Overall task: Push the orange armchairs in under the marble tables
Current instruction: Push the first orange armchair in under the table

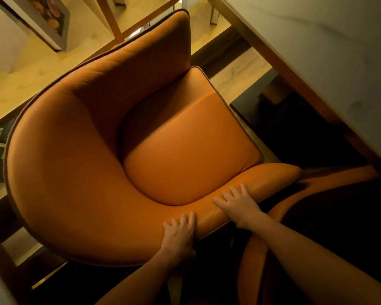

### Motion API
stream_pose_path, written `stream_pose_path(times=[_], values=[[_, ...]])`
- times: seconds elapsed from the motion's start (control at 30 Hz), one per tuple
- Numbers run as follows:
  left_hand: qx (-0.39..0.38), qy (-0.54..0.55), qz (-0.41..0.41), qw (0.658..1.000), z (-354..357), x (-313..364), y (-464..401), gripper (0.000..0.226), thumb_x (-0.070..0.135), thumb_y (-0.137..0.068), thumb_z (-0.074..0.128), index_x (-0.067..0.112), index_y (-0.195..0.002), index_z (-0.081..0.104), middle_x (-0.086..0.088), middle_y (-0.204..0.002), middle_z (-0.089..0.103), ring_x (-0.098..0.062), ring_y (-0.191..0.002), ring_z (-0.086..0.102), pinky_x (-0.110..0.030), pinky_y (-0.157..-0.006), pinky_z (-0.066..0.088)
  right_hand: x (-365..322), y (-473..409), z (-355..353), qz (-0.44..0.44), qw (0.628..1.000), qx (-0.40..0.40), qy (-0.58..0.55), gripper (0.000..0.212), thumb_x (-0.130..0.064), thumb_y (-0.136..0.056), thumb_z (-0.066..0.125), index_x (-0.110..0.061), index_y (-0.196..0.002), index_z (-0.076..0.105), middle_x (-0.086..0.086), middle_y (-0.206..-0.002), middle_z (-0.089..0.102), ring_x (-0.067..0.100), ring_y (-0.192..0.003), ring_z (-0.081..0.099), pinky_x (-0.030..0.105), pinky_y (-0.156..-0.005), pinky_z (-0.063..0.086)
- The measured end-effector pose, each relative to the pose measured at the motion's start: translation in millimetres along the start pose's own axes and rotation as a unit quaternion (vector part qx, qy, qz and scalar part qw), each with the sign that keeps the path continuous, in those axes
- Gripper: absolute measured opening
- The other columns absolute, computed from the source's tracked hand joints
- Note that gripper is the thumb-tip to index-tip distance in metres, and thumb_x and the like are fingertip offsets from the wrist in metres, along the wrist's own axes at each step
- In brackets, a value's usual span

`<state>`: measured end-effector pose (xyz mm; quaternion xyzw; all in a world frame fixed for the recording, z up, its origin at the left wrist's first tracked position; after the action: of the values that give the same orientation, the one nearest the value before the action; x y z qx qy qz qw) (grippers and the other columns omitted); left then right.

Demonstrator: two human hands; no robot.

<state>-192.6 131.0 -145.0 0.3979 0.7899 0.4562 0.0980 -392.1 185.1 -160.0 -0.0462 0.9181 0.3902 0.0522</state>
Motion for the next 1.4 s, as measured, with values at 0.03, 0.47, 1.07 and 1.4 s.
stream_pose_path(times=[0.03,0.47,1.07,1.4], values=[[0.002,0.005,0.004,1.0,0.4,-1.0,-0.8,0.103,0.047,-0.075,0.07,0.017,-0.15,0.007,-0.012,-0.139,0.036,-0.038,-0.115,0.046,-0.052,-0.091,0.041,0.9,-0.6,-0.8,-0.007,1.0,-0.002,-0.002,0.084,-0.02,-0.081,0.072,-0.03,-0.146,0.019,0.015,-0.144,0.039,0.045,-0.133,0.031,0.069,-0.11,0.012],[0.048,0.079,0.022,0.995,-44.6,28.1,-32.0,0.093,0.046,-0.076,0.067,0.018,-0.148,0.014,-0.009,-0.13,0.045,-0.035,-0.107,0.053,-0.049,-0.084,0.048,65.6,-8.9,-35.5,0.002,0.999,-0.011,0.039,0.08,-0.021,-0.082,0.072,-0.037,-0.144,0.024,0.005,-0.142,0.045,0.033,-0.131,0.039,0.06,-0.111,0.021],[0.077,0.098,0.038,0.991,-46.2,37.3,-49.5,0.1,0.05,-0.071,0.068,0.019,-0.148,0.012,-0.008,-0.13,0.045,-0.032,-0.102,0.054,-0.044,-0.08,0.05,84.8,-10.8,-40.0,0.023,0.997,0.016,0.069,0.083,-0.027,-0.081,0.073,-0.038,-0.147,0.023,0.005,-0.148,0.039,0.03,-0.136,0.034,0.054,-0.114,0.02],[0.096,0.145,0.052,0.983,-36.9,28.6,-43.6,0.102,0.053,-0.074,0.068,0.021,-0.152,0.011,-0.006,-0.149,0.036,-0.029,-0.131,0.041,-0.046,-0.109,0.034,79.8,-8.3,-39.0,0.04,0.997,0.047,0.05,0.081,-0.022,-0.077,0.076,-0.037,-0.143,0.031,0.004,-0.144,0.042,0.029,-0.135,0.035,0.053,-0.115,0.019]])
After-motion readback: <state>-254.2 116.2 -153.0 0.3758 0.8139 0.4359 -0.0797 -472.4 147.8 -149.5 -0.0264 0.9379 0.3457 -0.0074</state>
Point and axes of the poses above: each hand's wrist, its own y-axis away from the middle knuckle, its own z-axis out of the palm, x = y × z, the point moved 3 cm from there along -y, towards the middle knuckle
